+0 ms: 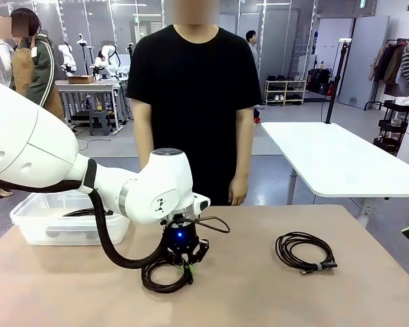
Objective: Organize and store the cables.
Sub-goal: Place the USB Extension Cable into the Organizing box.
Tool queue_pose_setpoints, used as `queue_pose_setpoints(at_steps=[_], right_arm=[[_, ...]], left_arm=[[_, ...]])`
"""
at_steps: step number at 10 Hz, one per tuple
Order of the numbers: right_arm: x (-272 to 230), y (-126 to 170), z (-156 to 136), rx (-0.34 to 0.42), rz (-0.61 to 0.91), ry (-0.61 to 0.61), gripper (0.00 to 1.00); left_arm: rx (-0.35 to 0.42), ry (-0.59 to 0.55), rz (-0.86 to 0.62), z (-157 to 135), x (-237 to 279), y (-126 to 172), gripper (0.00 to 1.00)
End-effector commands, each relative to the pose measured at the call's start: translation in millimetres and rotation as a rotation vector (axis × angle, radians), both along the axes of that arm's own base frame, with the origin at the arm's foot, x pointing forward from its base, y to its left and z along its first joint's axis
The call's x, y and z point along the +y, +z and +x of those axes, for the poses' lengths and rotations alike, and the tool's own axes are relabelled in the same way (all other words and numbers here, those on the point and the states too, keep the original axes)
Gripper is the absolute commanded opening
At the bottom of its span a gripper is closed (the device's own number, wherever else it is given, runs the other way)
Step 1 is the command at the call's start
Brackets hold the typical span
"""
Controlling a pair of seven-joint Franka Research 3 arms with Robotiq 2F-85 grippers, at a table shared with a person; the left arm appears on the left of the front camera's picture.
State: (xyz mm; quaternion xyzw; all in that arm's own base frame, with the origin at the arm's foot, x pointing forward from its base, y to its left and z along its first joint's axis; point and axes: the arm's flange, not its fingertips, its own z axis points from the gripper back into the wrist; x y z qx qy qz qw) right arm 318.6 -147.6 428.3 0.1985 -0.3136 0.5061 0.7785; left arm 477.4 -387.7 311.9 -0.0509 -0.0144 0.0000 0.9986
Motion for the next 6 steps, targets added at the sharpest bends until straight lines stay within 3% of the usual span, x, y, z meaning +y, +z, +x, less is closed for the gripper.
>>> queue_pose_setpoints(at_steps=[1,3,6], right_arm=[[-1,0,0,-0.009,0.010,0.008,1.00],[-1,0,0,-0.009,0.010,0.008,1.00],[-1,0,0,-0.009,0.010,0.008,1.00]], left_arm=[[-0.043,0.012,0.015,-8,9,0,0.00],[-0.076,-0.004,0.037,-13,17,24,0.00],[-0.209,-0.104,0.069,-30,49,103,0.00]])
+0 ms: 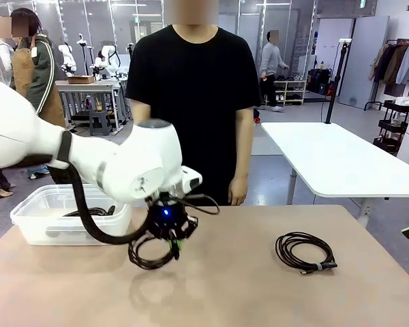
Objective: Organize and store the cables.
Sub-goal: Place the USB Extension Cable into the Organizing box.
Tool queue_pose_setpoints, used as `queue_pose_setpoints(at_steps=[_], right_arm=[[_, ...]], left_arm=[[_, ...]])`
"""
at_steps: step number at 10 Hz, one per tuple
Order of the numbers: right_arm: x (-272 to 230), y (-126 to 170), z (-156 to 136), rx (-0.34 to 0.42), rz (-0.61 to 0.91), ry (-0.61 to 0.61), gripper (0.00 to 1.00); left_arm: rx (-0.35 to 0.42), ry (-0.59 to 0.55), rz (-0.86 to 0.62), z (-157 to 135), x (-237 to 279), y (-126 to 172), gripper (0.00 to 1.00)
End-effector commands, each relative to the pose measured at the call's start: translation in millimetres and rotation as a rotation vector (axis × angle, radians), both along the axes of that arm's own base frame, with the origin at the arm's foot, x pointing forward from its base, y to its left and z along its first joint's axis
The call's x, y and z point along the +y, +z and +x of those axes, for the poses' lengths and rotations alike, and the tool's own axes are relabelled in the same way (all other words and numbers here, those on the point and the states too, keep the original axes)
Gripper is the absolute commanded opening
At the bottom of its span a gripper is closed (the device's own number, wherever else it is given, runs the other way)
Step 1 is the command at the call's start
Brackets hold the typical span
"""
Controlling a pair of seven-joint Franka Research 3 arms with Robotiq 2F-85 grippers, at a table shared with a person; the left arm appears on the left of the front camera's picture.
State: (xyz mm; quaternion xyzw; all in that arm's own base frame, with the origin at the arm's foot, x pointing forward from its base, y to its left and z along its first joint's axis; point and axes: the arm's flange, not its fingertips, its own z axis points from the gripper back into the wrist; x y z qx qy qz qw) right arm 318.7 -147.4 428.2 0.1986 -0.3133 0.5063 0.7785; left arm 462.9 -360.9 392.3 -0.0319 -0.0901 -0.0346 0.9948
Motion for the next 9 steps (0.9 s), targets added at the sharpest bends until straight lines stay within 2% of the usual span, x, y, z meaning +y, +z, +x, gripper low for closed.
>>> queue_pose_setpoints(at_steps=[1,2,3,6,9], right_arm=[[-1,1,0,-0.009,0.011,0.008,1.00],[-1,1,0,-0.009,0.011,0.008,1.00],[-1,1,0,-0.009,0.011,0.008,1.00],[-1,1,0,-0.009,0.011,0.008,1.00],[-1,1,0,-0.009,0.011,0.008,1.00]], left_arm=[[-0.097,-0.059,0.004,-11,41,42,0.00],[-0.129,-0.115,0.011,0,64,52,0.00],[-0.195,-0.182,0.039,12,89,59,0.00],[-0.139,-0.182,0.060,45,164,82,0.00],[-0.064,-0.194,0.091,94,221,81,0.00]])
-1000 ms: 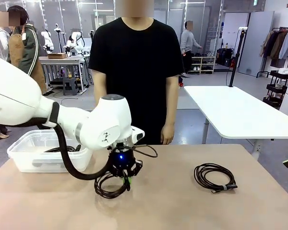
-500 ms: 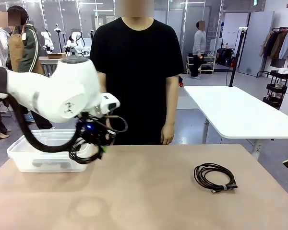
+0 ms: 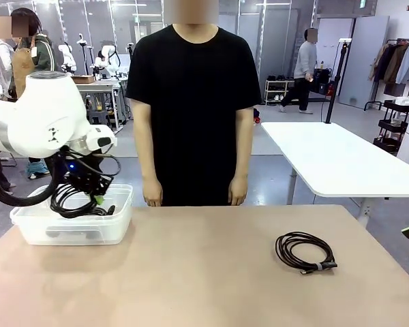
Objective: Organize and store the cables.
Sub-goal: Place the USB Extension Cable into the Organizing box.
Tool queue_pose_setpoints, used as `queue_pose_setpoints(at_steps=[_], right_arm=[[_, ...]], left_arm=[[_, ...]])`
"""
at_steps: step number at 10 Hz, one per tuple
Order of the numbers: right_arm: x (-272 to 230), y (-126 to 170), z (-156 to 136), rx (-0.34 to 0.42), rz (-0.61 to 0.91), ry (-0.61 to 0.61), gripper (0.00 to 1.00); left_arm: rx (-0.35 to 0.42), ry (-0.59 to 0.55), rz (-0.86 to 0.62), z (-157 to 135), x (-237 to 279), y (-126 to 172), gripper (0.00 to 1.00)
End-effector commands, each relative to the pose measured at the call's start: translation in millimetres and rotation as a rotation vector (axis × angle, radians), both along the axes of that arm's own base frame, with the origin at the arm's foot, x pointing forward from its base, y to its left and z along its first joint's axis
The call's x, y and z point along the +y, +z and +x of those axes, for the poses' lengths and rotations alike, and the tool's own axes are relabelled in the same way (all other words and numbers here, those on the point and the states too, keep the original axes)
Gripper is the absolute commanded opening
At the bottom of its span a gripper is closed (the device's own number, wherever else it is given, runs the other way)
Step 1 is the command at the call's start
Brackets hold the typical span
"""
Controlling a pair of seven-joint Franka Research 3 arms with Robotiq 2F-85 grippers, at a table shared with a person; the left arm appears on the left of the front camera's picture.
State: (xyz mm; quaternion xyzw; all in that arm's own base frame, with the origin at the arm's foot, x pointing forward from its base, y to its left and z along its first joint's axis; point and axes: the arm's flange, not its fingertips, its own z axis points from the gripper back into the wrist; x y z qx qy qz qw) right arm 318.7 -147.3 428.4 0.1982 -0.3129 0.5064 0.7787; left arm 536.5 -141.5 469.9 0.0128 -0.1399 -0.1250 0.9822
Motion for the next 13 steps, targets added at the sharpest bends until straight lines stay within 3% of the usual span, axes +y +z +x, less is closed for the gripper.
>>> queue_pose_setpoints(at_steps=[1,4,7,8,9,10,11,12,13], right_arm=[[-1,0,0,-0.009,0.012,0.008,1.00],[-1,0,0,-0.009,0.012,0.008,1.00],[-1,0,0,-0.009,0.012,0.008,1.00],[-1,0,0,-0.009,0.012,0.008,1.00],[-1,0,0,-0.009,0.012,0.008,1.00],[-1,0,0,-0.009,0.012,0.008,1.00],[-1,0,0,-0.009,0.012,0.008,1.00],[-1,0,0,-0.009,0.012,0.008,1.00],[-1,0,0,-0.009,0.012,0.008,1.00]], left_arm=[[0.074,-0.014,0.032,37,14,-6,0.00],[0.106,-0.047,0.047,82,35,-39,0.00],[0.140,-0.069,0.018,93,33,-61,0.00],[0.124,-0.082,0.009,91,30,-63,0.51],[0.137,-0.074,0.009,85,30,-60,0.51],[0.128,-0.073,0.007,82,28,-60,0.85],[0.129,-0.067,0.007,77,27,-60,0.54],[0.134,-0.065,0.006,73,25,-61,1.00],[0.132,-0.060,0.013,69,24,-60,0.88]])
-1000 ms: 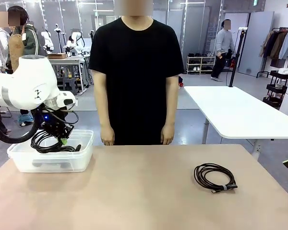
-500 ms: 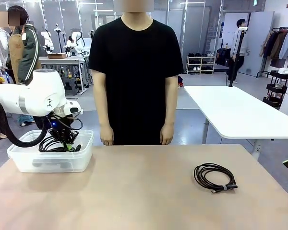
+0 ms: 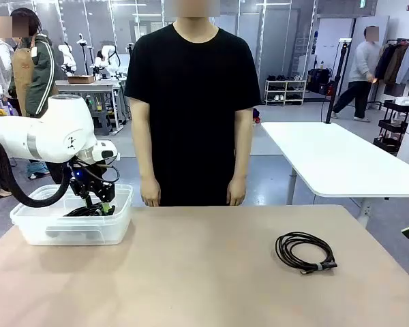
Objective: Organize and store the cables.
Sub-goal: Place the USB Extension Cable into the Organizing box.
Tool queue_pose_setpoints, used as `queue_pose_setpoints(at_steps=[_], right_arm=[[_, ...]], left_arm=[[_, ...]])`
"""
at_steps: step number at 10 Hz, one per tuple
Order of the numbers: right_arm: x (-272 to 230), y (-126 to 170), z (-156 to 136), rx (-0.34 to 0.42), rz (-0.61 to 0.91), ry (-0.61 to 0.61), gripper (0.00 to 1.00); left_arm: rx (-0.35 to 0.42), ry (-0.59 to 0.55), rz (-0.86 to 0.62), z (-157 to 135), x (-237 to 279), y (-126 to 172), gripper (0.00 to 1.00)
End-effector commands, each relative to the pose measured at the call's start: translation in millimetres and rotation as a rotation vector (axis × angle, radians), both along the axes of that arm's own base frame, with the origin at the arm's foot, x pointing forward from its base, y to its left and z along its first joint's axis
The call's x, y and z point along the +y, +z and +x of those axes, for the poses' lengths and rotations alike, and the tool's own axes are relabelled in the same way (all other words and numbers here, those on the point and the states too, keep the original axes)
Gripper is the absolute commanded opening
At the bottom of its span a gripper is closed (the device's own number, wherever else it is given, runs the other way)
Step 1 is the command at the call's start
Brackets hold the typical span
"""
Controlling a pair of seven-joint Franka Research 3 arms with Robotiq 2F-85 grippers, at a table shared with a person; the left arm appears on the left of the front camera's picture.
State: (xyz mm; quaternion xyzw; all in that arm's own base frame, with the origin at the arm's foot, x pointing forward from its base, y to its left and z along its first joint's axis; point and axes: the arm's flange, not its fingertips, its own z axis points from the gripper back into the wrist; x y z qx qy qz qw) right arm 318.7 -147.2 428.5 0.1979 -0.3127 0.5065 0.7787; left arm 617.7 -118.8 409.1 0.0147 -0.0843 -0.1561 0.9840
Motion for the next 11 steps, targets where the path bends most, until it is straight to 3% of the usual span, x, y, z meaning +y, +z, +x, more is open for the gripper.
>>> queue_pose_setpoints(at_steps=[1,3,4,5,11], right_arm=[[-1,0,0,-0.010,0.012,0.008,1.00],[-1,0,0,-0.010,0.012,0.008,1.00],[-1,0,0,-0.010,0.012,0.008,1.00],[-1,0,0,-0.010,0.012,0.008,1.00],[-1,0,0,-0.010,0.012,0.008,1.00]], left_arm=[[0.012,-0.004,-0.006,-18,0,3,1.00],[-0.021,-0.007,-0.010,-32,-1,6,1.00],[-0.029,-0.026,-0.027,-40,-3,6,0.82],[0.001,-0.008,0.004,-17,-2,5,0.82],[0.001,-0.008,0.004,-17,-2,5,0.82]])
